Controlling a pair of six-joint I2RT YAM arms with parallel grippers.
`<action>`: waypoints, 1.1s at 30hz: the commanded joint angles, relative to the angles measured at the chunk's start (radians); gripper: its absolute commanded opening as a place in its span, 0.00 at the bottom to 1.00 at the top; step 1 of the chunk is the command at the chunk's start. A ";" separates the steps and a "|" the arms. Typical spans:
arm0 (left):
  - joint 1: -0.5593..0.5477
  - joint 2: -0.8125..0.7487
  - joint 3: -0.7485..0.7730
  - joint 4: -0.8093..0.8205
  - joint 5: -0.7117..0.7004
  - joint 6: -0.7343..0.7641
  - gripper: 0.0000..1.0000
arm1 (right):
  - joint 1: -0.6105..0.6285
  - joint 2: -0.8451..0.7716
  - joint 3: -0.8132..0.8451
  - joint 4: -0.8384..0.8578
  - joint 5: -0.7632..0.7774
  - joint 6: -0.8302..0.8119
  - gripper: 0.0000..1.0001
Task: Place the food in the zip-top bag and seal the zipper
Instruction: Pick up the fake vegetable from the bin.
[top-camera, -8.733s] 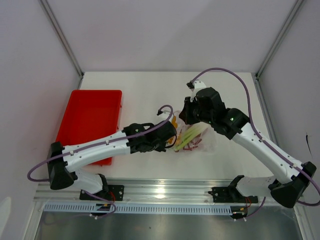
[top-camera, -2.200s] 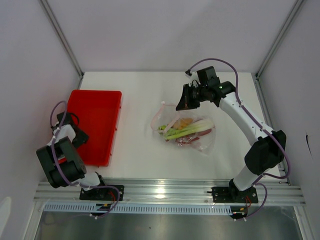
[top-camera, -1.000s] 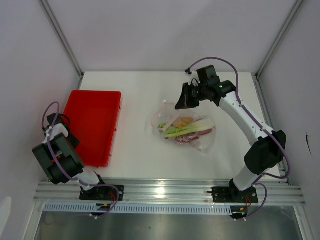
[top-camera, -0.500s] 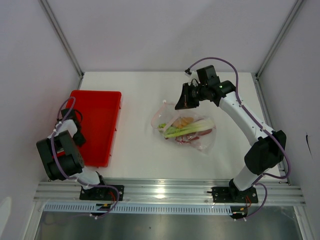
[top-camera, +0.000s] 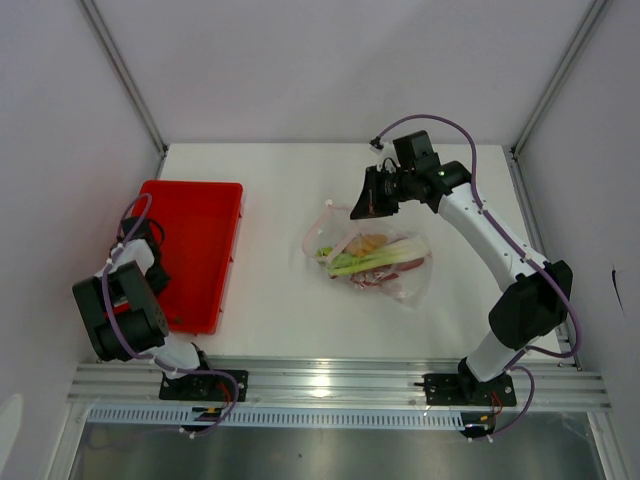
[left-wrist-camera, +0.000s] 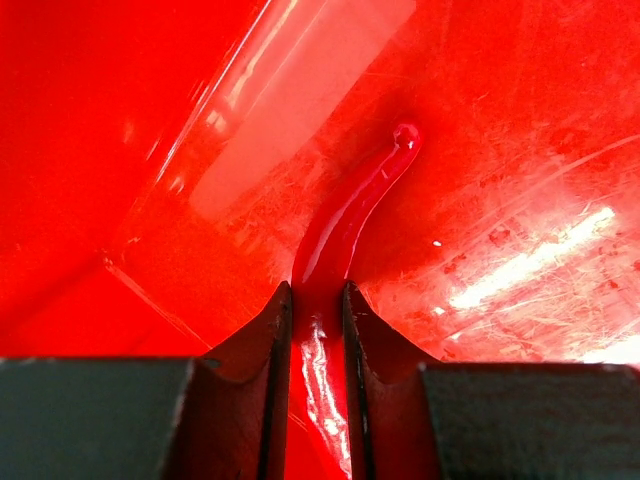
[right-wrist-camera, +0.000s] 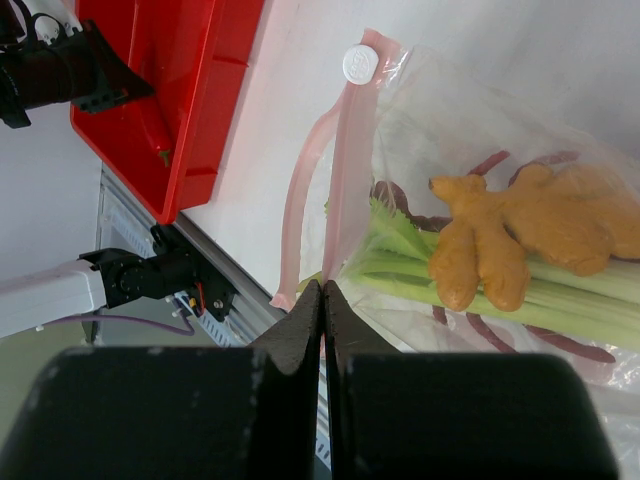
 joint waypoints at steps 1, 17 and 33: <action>0.001 -0.026 -0.002 0.020 0.024 0.020 0.01 | 0.000 -0.028 0.047 0.007 0.001 -0.014 0.00; -0.101 -0.167 0.364 -0.094 0.265 -0.185 0.00 | 0.032 -0.029 0.030 0.006 0.048 0.018 0.00; -0.726 -0.547 0.195 0.194 0.164 -0.477 0.00 | 0.135 -0.101 -0.129 0.091 0.093 0.118 0.00</action>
